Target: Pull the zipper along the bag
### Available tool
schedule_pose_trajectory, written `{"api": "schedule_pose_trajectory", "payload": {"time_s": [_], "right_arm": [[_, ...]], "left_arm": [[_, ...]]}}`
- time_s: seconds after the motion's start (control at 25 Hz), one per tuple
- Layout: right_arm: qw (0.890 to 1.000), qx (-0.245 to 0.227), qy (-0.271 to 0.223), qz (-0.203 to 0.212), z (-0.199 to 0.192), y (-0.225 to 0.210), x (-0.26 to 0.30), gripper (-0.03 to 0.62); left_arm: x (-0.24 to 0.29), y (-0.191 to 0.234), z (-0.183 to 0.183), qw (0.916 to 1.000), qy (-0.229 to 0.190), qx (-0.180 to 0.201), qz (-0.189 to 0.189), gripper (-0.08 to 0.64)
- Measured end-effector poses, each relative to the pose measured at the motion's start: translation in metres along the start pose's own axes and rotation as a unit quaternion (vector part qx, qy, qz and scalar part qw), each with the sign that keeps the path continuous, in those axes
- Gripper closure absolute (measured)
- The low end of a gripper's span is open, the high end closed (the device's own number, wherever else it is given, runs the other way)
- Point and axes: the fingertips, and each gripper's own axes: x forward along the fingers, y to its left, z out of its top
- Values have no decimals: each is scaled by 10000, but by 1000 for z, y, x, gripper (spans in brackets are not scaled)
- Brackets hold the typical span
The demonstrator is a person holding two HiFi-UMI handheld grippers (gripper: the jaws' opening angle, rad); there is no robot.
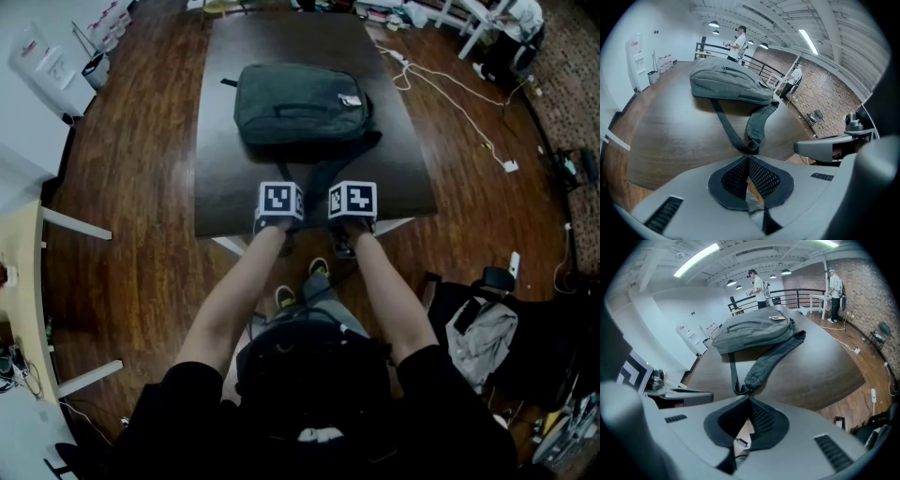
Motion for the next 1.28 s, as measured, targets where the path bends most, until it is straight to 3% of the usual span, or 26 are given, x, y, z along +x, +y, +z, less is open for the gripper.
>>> {"api": "schedule_pose_trajectory", "payload": {"time_s": [0.64, 0.84, 1.08, 1.28], "right_arm": [[9995, -206, 150, 185, 47, -9, 33, 578], [9989, -286, 200, 300, 66, -19, 41, 577], [9979, -324, 250, 495, 86, -30, 50, 577], [9966, -450, 287, 632, 105, -37, 60, 577]], "left_arm": [[28, 10, 49, 9996, -60, -61, 281, 561], [44, -6, 65, 9998, -18, -187, 112, 561], [53, -2, 83, 9987, 71, -247, 447, 561], [63, -7, 100, 9983, 4, -369, 458, 561]]}}
